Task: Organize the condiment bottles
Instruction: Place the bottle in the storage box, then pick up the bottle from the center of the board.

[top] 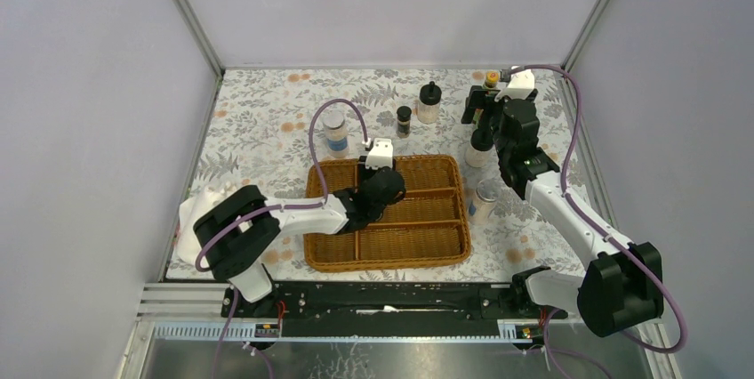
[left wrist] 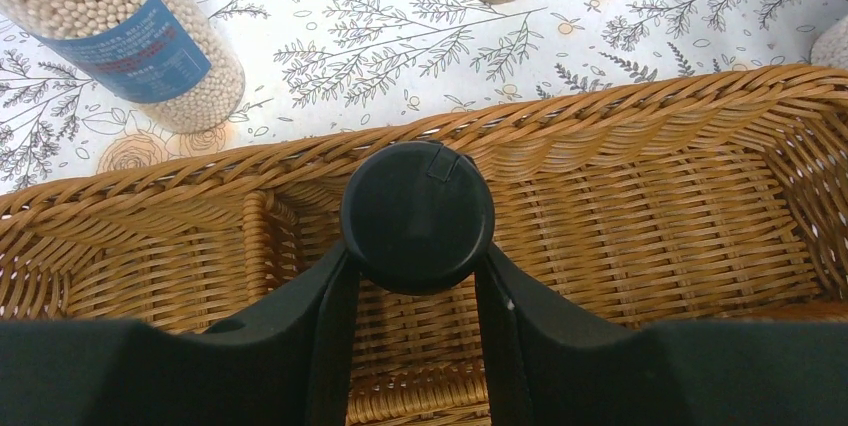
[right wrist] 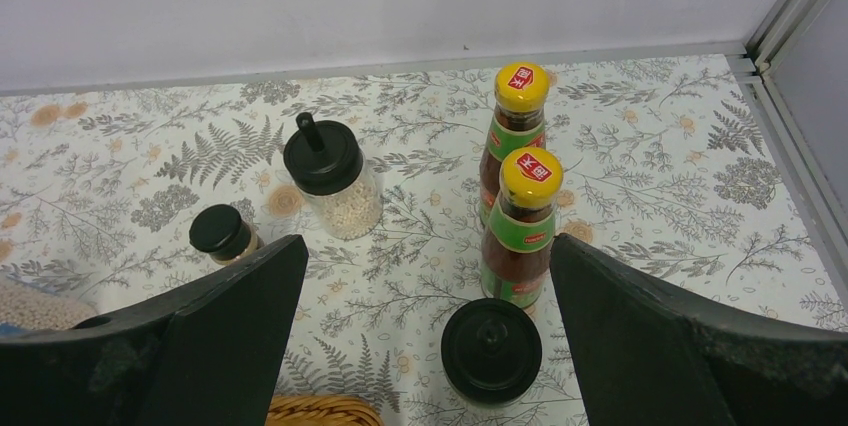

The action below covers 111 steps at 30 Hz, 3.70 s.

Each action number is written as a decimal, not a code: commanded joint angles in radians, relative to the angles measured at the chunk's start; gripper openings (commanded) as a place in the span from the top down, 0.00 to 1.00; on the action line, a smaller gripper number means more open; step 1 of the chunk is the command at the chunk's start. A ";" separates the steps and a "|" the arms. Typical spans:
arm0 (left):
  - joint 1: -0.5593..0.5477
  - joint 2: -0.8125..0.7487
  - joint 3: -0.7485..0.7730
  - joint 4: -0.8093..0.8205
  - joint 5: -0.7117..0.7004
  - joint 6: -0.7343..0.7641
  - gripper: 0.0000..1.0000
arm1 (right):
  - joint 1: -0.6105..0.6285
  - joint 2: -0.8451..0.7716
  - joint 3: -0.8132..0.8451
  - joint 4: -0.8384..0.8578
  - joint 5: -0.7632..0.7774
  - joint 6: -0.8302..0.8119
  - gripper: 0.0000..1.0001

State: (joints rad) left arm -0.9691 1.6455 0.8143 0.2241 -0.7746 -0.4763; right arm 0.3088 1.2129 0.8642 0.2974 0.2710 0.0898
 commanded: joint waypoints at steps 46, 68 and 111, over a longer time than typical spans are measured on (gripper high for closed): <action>-0.023 -0.331 0.151 -0.019 -0.010 0.238 0.01 | 0.088 0.212 0.222 -0.104 -0.237 -0.069 0.00; 0.025 -0.536 0.168 0.368 -0.047 0.685 0.01 | 0.174 0.523 0.390 -0.131 -0.335 -0.127 0.00; 0.037 -0.559 0.115 0.399 -0.028 0.659 0.02 | 0.183 0.866 0.672 -0.142 -0.397 -0.130 0.14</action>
State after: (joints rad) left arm -0.9405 1.1000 0.9447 0.5556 -0.7898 0.1719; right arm 0.4801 2.0624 1.4910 0.1478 -0.0998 -0.0296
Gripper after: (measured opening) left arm 0.982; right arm 0.898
